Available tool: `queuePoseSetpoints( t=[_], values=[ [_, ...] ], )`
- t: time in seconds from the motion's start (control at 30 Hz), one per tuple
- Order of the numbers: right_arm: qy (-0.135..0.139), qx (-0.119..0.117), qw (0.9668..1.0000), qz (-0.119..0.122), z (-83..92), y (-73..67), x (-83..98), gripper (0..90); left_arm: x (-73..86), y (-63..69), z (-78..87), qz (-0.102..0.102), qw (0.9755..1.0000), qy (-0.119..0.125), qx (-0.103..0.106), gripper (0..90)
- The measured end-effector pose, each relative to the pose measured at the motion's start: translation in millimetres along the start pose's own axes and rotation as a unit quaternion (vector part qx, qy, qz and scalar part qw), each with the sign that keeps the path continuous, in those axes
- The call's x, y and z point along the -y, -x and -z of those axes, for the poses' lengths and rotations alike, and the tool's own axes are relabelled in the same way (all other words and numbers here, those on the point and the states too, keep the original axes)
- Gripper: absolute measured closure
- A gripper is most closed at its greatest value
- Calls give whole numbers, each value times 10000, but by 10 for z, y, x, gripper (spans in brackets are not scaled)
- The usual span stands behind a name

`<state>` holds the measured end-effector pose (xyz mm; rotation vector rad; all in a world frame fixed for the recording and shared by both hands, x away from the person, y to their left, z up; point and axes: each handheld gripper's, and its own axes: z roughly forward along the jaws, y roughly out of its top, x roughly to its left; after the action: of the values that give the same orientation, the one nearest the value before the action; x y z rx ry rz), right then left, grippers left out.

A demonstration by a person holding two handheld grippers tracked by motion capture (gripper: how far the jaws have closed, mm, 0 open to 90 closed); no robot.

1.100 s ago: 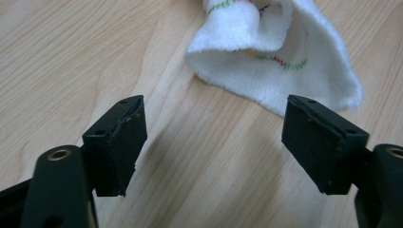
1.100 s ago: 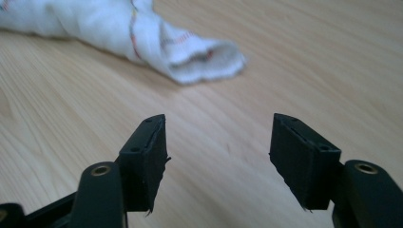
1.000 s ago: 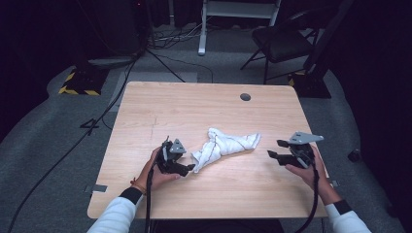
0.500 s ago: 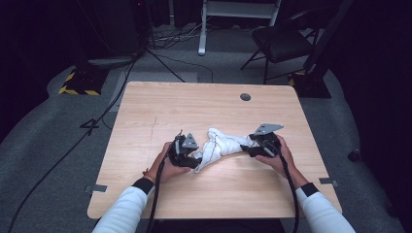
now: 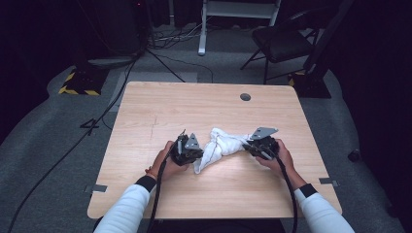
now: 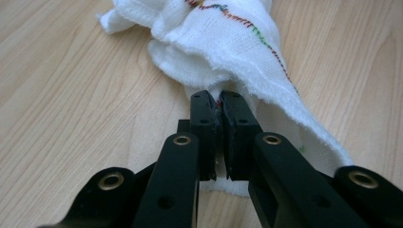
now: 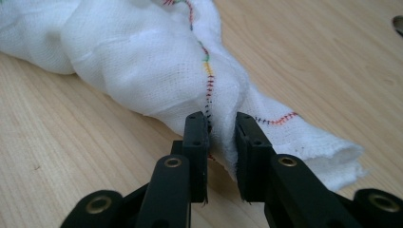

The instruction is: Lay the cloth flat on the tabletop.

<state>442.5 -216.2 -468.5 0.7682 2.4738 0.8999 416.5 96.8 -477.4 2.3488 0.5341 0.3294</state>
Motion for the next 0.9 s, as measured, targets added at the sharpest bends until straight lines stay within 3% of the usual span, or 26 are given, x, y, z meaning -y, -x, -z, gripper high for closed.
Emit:
queuePoseSetpoints(
  t=[0.27,0.33,0.4,0.47,0.53,0.63,0.7,0.77,0.8,0.9],
  values=[
    [-4,138,9997,-189,186,177,140,787,21,-13,101,105,9999,70,-38,853],
    [-93,407,9990,-151,209,215,178,772,30,-4,112,131,9999,33,-68,853],
    [-99,544,9980,-302,230,274,230,739,46,22,122,224,9997,70,13,852],
    [-55,545,9968,-577,277,358,292,709,46,84,121,115,9998,53,149,851],
    [86,552,9964,-636,324,375,294,678,25,165,112,8,9995,41,301,851],
    [281,505,9969,-541,347,291,210,601,-22,292,85,-134,9987,16,483,850],
    [363,298,9975,-534,327,212,119,580,-44,361,62,-221,9981,-6,578,850],
    [420,238,9976,-498,316,165,72,572,-51,382,54,-248,9980,-8,588,850],
    [526,56,9978,-406,283,59,-39,547,-62,430,33,-266,9974,-1,669,849],
    [618,-109,9976,-278,225,-81,-163,522,-77,484,-3,-354,9969,-59,693,848]
  ],
)
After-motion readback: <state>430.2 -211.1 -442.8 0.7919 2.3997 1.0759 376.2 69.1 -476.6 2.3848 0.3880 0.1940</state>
